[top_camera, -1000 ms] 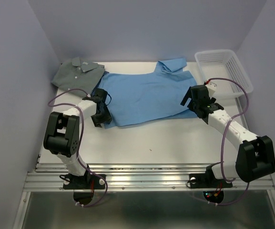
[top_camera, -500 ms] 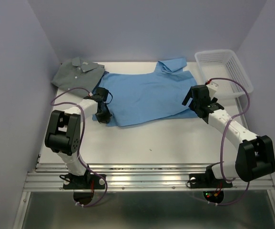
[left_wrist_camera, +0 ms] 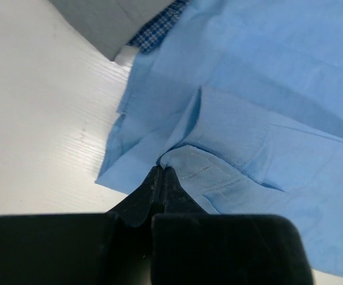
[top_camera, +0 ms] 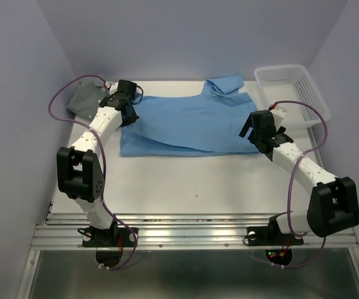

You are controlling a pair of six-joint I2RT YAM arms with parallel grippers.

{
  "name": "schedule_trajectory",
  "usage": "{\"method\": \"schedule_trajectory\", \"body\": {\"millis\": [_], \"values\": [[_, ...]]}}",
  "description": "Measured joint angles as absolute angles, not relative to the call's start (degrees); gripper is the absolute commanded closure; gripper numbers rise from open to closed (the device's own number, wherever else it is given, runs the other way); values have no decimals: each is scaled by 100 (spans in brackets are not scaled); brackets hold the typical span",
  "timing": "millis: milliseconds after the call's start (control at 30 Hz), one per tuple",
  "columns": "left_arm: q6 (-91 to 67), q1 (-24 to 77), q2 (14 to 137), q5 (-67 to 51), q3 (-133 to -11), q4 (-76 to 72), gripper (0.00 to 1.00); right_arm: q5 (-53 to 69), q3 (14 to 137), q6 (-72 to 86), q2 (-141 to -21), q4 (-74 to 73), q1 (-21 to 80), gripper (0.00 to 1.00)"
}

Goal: Fold and stack the long sleeve shirts
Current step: Fold the shirt

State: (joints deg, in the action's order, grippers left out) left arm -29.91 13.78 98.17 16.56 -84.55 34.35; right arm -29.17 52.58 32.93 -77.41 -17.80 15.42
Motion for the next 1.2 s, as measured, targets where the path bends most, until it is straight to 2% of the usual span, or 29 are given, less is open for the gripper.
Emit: {"method": "schedule_trajectory", "body": {"millis": [267, 467, 700, 733, 767, 867, 1000, 1033, 1067, 1200], "values": [[-2934, 939, 10077, 1850, -8488, 3846, 100, -2744, 5389, 3177, -7841, -1747, 1540, 0], [-2943, 915, 10256, 1647, -8361, 3785, 100, -1852, 5393, 2934, -8114, -1570, 1538, 0], [-3035, 1061, 10261, 1347, -7564, 3562, 99, -974, 5391, 2613, -8261, -1404, 1538, 0], [-3063, 1081, 10261, 1341, -7489, 3564, 94, -897, 5391, 2591, -8300, -1406, 1538, 0], [-3092, 1090, 10261, 1332, -7417, 3568, 82, -803, 5391, 2569, -8366, -1406, 1538, 0], [-3199, 1103, 10274, 1365, -7345, 3621, 63, -587, 5391, 2543, -8558, -1431, 1540, 0], [-3352, 1103, 10291, 1485, -7347, 3680, 28, -165, 5391, 2526, -8888, -1455, 1538, 0], [-3400, 1105, 10291, 1507, -7349, 3712, 28, -67, 5391, 2526, -8958, -1455, 1538, 0], [-3391, 1105, 10289, 1511, -7352, 3730, 2, 3, 5391, 2526, -9026, -1457, 1540, 0], [-3439, 1146, 10248, 1507, -7432, 3850, 1, 36, 5511, 2539, -9435, -1474, 1540, 0]]}}
